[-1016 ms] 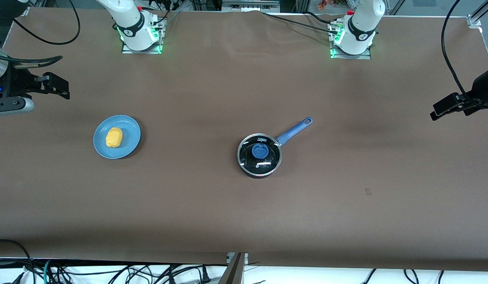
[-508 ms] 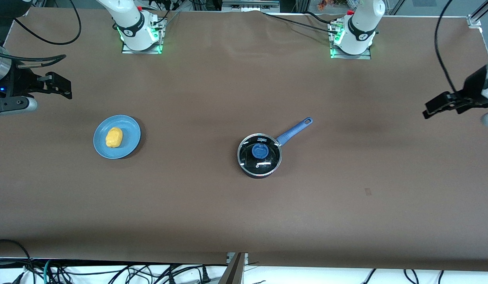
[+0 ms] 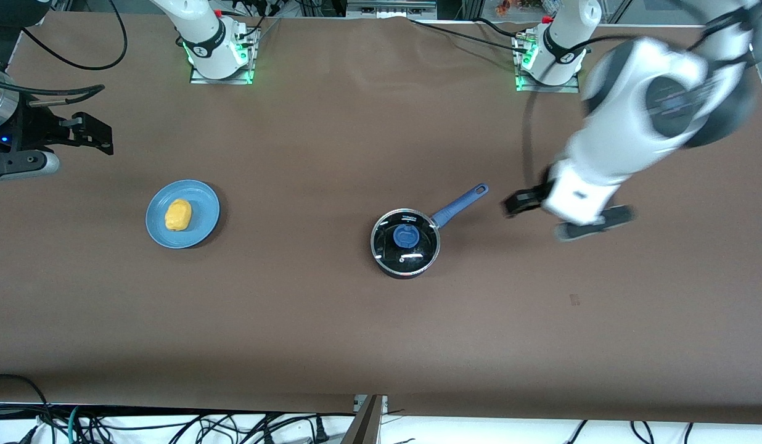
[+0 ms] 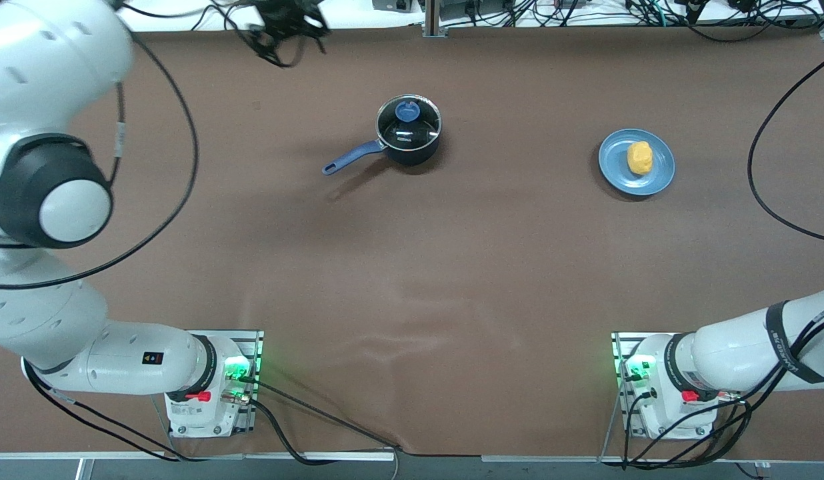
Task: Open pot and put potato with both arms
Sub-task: 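Reach the left gripper to the blue knob of the glass lid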
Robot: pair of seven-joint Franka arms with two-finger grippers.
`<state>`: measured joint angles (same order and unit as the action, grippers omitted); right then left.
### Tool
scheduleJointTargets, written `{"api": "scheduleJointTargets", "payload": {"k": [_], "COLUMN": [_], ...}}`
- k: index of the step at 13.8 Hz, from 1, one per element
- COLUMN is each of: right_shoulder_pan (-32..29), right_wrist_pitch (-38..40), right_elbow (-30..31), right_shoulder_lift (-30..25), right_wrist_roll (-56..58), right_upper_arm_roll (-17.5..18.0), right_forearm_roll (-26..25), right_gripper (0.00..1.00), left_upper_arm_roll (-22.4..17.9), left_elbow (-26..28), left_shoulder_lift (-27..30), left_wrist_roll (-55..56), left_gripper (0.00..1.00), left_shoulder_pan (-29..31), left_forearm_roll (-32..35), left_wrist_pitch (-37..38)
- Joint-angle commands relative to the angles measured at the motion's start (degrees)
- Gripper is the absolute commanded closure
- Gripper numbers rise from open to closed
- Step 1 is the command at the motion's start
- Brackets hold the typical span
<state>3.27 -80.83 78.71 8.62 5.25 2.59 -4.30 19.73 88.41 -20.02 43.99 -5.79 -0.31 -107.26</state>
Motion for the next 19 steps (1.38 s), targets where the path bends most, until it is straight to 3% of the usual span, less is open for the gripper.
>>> {"api": "scheduleJointTargets", "payload": {"k": [1,3,5,12,17,19], "right_shoulder_pan": [0.1,0.2,0.2,0.3,0.3,0.3], "right_wrist_pitch": [0.0,0.0,0.0,0.0,0.0,-0.1], "right_elbow": [-0.2,-0.3,-0.2,-0.2,-0.2,-0.2], "right_shoulder_lift": [-0.2,-0.2,-0.1,0.7,0.6,0.7], "right_wrist_roll": [-0.6,-0.6,-0.7,-0.4,-0.4,-0.5], "right_upper_arm_roll": [0.3,0.3,0.3,0.3,0.3,0.2], "right_forearm_roll": [0.0,0.0,0.0,-0.1,-0.1,-0.1], "right_gripper": [0.00,0.00,0.00,0.00,0.00,0.00], "left_upper_arm_roll": [-0.7,-0.9,-1.9,-3.2,-3.6,-6.1], "left_elbow": [-7.0,-12.8,-15.2,-15.5,-18.4,-20.4], "left_shoulder_lift": [-9.4,-16.2,-19.6,-24.5,-26.1,-27.4], "left_wrist_roll": [9.5,13.4,14.9,17.1,18.8,19.0], "left_gripper": [0.00,0.00,0.00,0.00,0.00,0.00], "left_shoulder_pan": [-8.0,-12.6,-16.2,-18.9,-19.2,-21.4], "left_forearm_roll": [4.1,5.4,6.7,8.4,8.4,8.4], "left_wrist_pitch": [-0.5,-0.5,-1.1,-7.4,-7.7,-7.7]}}
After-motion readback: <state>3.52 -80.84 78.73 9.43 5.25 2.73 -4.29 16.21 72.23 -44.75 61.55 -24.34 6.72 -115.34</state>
